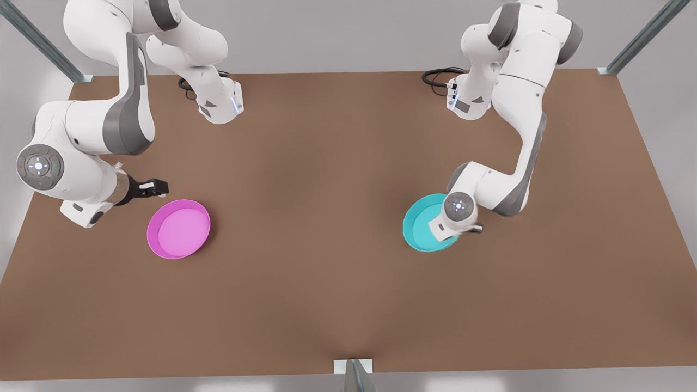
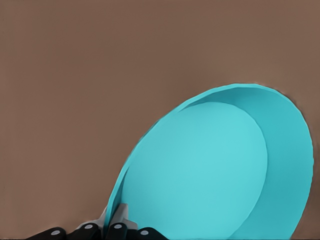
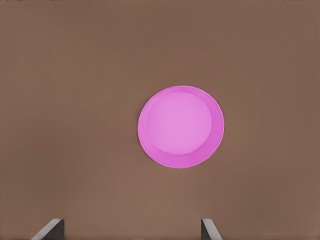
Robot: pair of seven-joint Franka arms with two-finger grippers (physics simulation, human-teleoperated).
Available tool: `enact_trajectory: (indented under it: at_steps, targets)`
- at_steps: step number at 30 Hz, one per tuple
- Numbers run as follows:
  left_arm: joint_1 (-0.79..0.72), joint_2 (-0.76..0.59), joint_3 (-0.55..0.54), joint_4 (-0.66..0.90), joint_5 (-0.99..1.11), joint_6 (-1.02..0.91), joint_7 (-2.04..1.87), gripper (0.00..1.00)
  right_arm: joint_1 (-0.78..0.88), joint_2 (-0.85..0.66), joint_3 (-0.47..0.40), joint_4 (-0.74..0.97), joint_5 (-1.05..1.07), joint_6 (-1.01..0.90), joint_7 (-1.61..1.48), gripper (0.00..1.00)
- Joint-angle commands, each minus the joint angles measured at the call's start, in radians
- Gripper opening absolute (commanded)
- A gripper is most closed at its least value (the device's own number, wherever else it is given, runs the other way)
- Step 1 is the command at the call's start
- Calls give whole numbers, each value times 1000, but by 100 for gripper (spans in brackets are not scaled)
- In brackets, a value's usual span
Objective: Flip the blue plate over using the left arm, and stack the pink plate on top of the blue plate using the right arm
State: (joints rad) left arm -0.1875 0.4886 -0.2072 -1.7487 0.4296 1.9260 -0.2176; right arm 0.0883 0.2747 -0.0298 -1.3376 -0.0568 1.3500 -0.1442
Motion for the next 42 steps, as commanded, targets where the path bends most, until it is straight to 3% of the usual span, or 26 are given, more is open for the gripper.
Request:
enact_trajectory:
  at_steps: [1,7,16,24,26,28,31,33,42]
  targets:
    - [-1,-7,0,0,109,-16,0,21,1,0,-1,0,0,0,0,100]
    - [-50,-51,-14,5,245,-174,-25,21,1,0,1,0,0,-2,0,100]
    - [-297,-30,-14,26,455,-479,-221,21,1,0,1,-2,0,-2,0,100]
    - [-520,136,2,159,548,-772,-321,21,-12,9,-1,9,0,14,0,100]
    - [-639,154,104,176,554,-808,-329,21,-13,32,-2,8,3,81,-2,100]
    - [-694,179,137,216,557,-864,-329,21,-22,52,-4,2,14,123,-2,100]
    - [-800,234,226,255,558,-881,-329,21,-220,164,-5,11,227,127,-204,100]
    - [-862,295,298,305,557,-889,-327,21,-208,173,-5,-15,199,121,3,100]
    - [-1115,456,491,472,500,-910,-330,21,-312,199,-2,-176,178,196,-43,100]
